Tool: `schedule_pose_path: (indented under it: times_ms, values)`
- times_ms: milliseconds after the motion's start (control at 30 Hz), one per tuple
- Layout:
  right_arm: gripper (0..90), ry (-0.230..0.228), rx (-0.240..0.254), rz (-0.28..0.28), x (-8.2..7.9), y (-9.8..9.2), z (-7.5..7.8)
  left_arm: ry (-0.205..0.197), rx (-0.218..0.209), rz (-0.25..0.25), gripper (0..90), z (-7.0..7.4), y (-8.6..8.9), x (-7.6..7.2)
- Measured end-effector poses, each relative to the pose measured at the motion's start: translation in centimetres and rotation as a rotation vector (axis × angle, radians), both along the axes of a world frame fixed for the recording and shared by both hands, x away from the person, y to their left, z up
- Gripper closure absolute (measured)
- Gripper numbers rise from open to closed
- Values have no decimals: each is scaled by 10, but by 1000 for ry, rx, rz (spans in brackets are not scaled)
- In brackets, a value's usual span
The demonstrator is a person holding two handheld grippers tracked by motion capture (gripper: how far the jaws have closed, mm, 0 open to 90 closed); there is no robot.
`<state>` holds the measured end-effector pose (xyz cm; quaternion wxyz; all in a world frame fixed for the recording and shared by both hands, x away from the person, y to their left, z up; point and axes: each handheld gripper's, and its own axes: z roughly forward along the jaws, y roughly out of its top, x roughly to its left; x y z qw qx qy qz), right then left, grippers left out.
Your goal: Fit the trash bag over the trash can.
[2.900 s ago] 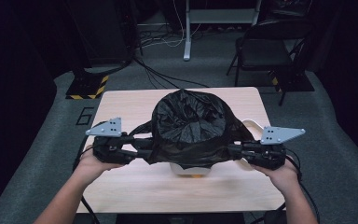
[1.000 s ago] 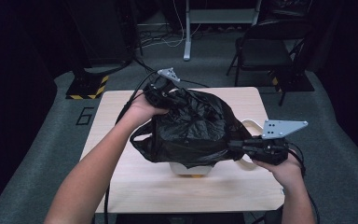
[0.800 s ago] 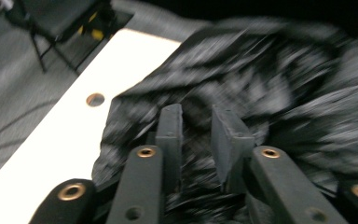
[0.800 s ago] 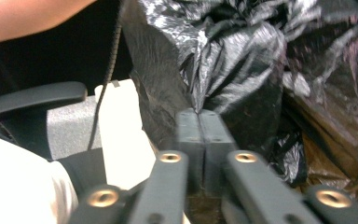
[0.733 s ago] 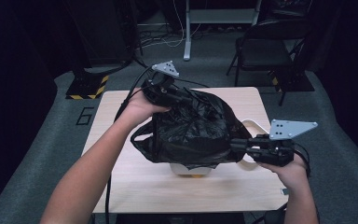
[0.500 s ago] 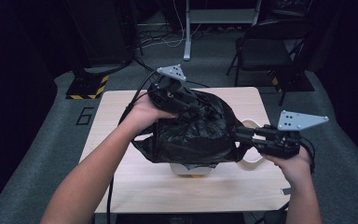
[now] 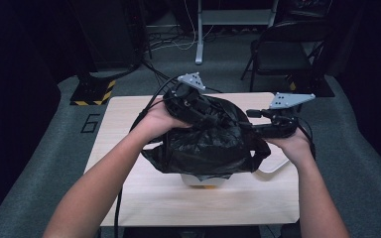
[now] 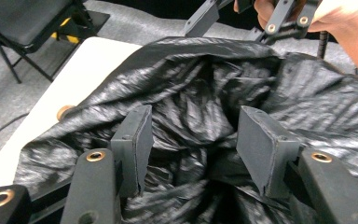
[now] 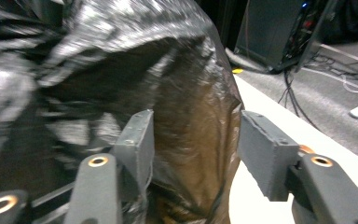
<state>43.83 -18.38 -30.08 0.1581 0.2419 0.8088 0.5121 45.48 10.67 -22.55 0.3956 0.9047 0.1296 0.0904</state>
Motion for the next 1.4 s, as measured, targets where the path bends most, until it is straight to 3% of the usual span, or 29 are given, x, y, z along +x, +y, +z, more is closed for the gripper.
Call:
schedule_pose_path:
  times_ms: [133, 233, 333, 500, 667, 800, 1100, 1200, 1300, 1400]
  values:
    - [416, 6, -17, 15, 13, 3, -6, -3, 0, -1, 447, -1, -6, 5]
    - [431, 7, -20, 18, 17, 5, -8, -20, 30, -10, 452, -4, -10, 8]
    - [566, 10, -17, 30, 19, 6, -9, -17, 37, -15, 458, -5, -12, 9]
    - [896, 16, -35, 30, 17, 8, -10, -19, 40, -22, 464, -6, -13, 9]
    - [900, 10, -43, -49, 17, 4, -14, -21, 64, -17, 463, -9, -14, 10]
    - [900, 39, -66, -91, 23, 2, -22, -11, 88, -22, 471, -11, -15, 11]
    - [900, 145, -86, -82, 30, 1, -44, 30, 109, -23, 477, -19, -15, 14]
    - [873, 111, -83, -88, 23, -2, -43, 31, 101, -19, 473, -18, -13, 14]
    - [726, 103, -40, -96, 16, -9, -38, 15, 87, -23, 468, -16, -11, 13]
    - [679, 78, 7, -90, 5, -18, -30, -1, 66, -23, 468, -10, -11, 12]
